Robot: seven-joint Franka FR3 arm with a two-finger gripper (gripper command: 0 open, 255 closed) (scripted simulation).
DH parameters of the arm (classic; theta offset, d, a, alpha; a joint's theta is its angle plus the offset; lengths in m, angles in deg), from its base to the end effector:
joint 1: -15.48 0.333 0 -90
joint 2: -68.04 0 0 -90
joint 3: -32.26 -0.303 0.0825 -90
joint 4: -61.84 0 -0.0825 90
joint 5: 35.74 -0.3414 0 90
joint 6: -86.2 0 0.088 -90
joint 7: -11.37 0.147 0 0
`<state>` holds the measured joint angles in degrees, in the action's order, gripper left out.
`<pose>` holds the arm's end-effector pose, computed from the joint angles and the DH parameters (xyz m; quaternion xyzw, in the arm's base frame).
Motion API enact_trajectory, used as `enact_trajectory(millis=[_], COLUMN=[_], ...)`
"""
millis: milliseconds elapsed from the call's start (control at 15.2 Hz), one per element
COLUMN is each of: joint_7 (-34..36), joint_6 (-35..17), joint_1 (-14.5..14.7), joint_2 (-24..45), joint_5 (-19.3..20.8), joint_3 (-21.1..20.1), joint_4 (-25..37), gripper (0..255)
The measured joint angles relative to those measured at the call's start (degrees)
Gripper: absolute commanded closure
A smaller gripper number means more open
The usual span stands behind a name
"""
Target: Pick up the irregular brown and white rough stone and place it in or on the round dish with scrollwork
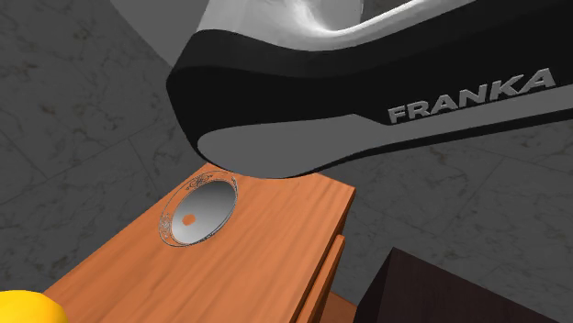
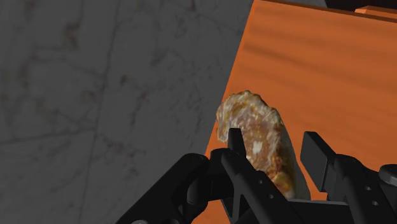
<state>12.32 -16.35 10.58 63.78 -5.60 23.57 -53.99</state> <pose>0.4807 -0.0296 0.4494 0.9590 0.0996 -0.0663 0.2569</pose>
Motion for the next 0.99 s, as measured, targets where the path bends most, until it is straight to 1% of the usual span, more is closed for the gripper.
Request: enact_trajectory(millis=[330,396,726,990], joint_7=[-1.7,-1.3,2.3,5.4], joint_6=[3.0,3.7,8.8,13.6], joint_1=[0.1,0.4,3.0,5.9], joint_2=[-0.7,0.0,6.9,14.2], joint_5=[-0.5,-0.5,-0.5,0.2], joint_3=[-0.1,-0.4,-3.3,-5.4], joint_4=[2.7,3.9,13.3,23.1], gripper=[255,255,255,255])
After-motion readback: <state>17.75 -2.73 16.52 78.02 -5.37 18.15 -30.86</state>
